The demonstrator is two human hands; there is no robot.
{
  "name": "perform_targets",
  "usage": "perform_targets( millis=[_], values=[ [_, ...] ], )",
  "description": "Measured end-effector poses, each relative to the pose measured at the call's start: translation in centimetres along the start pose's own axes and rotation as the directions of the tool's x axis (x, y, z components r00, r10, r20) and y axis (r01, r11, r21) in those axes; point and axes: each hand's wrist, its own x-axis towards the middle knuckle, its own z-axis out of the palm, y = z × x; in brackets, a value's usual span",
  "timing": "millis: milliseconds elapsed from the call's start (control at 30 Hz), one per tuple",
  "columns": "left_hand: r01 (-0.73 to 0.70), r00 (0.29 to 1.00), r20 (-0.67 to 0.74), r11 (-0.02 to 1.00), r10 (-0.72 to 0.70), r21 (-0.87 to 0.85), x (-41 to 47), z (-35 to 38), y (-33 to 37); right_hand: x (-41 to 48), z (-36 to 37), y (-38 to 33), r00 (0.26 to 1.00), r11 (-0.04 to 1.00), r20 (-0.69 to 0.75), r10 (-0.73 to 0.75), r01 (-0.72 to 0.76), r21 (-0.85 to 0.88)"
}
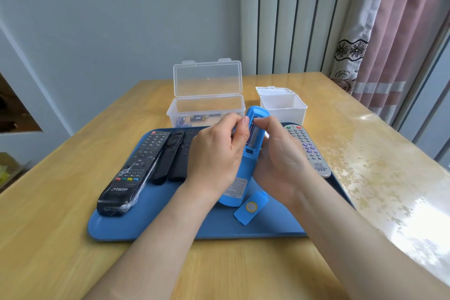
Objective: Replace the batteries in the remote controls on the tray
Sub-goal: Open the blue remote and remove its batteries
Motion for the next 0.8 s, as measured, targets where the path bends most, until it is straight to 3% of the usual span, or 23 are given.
perform_targets(
  millis=[233, 467, 667, 733, 800],
  values=[
    [-0.108, 0.981, -0.144, 0.986, 0.127, 0.130, -0.4, 0.3, 1.1, 0.2, -0.4, -0.4, 0.997, 1.000, 0.080, 0.003, -0.002, -0.007],
    [-0.182, 0.974, -0.111, 0.976, 0.195, 0.119, -0.4, 0.0, 2.3, 0.0, -0.4, -0.7, 0.991, 0.997, 0.130, -0.039, 0.029, 0.075],
    [-0.061, 0.994, -0.089, 0.998, 0.059, -0.016, 0.1, -0.2, 0.5, -0.4, -0.5, -0.5, 0.992, 0.972, 0.110, -0.069, 0.091, -0.215],
    [0.074, 0.993, -0.082, 0.987, -0.086, -0.141, 0.4, -0.3, 0.6, -0.5, -0.4, -0.3, 0.985, 0.959, 0.139, -0.103, 0.135, -0.249],
    [0.298, 0.947, -0.003, 0.879, -0.322, -0.372, 0.9, -0.7, 1.2, -0.8, -0.4, -0.3, 0.975, 0.951, 0.175, -0.138, 0.180, -0.250]
  ],
)
